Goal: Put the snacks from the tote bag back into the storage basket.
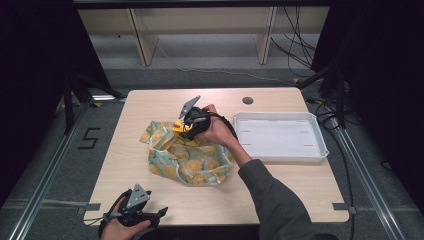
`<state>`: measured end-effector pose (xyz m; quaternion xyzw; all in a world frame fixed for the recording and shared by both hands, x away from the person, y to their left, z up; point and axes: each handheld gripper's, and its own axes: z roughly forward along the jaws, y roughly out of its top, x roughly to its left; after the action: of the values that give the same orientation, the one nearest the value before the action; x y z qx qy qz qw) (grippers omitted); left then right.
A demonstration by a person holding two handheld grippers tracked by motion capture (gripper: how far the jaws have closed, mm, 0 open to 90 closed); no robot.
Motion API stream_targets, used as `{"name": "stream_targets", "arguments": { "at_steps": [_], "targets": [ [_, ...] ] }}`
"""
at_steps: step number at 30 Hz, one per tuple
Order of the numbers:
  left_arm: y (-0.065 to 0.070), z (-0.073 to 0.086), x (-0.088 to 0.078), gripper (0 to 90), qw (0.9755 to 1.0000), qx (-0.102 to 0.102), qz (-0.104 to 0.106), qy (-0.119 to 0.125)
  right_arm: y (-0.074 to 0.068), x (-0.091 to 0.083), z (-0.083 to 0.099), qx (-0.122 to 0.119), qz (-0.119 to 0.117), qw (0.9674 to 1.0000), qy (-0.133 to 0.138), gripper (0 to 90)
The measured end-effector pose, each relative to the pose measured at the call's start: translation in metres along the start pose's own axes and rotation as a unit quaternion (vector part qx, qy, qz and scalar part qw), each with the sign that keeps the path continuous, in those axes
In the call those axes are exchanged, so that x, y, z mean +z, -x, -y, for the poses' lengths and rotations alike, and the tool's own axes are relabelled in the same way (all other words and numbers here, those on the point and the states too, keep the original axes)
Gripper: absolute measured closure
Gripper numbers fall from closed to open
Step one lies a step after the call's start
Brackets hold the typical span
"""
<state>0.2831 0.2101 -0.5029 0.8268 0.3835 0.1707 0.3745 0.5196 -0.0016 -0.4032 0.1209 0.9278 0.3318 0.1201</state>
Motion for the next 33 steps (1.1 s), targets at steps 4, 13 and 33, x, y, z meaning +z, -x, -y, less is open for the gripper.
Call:
{"name": "stream_targets", "arguments": {
  "at_steps": [4,13,33],
  "targets": [
    [0.001,0.0,0.0,19.6,1.0,-0.007,-0.002,-0.004,0.001,-0.013,-0.007,0.002,0.0,0.9999,0.014,51.4],
    [-0.003,-0.001,-0.003,19.8,1.0,-0.003,-0.005,-0.001,-0.004,-0.047,-0.016,0.0,-0.004,0.9992,0.039,51.4],
    [-0.003,0.001,0.0,19.8,0.9999,-0.015,-0.003,-0.005,0.0,-0.103,0.014,0.015,0.014,0.9993,0.03,51.6]
  ]
}}
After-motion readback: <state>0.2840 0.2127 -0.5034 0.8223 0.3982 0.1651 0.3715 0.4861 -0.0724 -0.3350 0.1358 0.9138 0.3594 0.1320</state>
